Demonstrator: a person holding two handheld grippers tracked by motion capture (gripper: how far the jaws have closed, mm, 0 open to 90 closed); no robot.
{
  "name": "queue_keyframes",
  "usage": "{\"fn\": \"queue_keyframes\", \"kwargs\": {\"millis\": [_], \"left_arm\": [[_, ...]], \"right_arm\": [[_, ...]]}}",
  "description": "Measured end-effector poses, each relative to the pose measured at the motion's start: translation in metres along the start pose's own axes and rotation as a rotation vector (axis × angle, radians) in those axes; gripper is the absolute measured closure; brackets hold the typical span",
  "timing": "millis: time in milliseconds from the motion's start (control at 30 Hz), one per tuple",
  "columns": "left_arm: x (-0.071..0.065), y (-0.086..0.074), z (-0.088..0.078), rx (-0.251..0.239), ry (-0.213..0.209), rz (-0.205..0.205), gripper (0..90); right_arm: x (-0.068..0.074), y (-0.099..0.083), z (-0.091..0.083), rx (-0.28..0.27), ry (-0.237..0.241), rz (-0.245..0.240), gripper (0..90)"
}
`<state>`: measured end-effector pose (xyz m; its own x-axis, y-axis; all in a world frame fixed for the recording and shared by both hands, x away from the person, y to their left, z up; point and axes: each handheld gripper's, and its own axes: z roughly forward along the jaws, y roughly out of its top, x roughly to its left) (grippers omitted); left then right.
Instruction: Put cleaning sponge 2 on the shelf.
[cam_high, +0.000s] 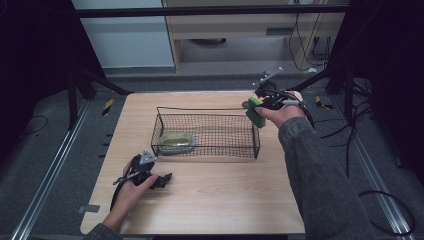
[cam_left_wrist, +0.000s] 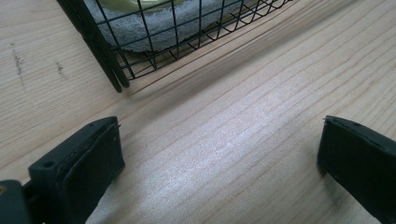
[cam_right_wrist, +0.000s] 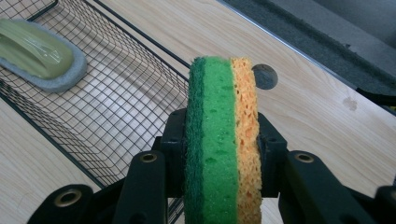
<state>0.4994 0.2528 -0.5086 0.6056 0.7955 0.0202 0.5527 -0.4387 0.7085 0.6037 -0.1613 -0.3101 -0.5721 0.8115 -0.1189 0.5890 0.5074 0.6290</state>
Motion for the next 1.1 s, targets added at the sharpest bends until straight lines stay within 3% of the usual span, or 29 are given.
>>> {"fn": "queue_keyframes", "kwargs": {"millis": [467,667,1100], "left_arm": [[0.0,0.0,0.0,0.0,0.001,0.0,0.0],[0.001,0.0,0.0,0.0,0.001,0.0,0.0],[0.001,0.0,0.0,-0.001,0.001,0.0,0.0]], "right_arm": [[0.007,0.004,0.03,-0.022,0.037,-0.017,64.1],[0.006,-0.002,0.054,0.0,0.055,-0.012,64.1],[0.002,-0.01,0.072,0.028,0.061,-0.023,64.0]]}}
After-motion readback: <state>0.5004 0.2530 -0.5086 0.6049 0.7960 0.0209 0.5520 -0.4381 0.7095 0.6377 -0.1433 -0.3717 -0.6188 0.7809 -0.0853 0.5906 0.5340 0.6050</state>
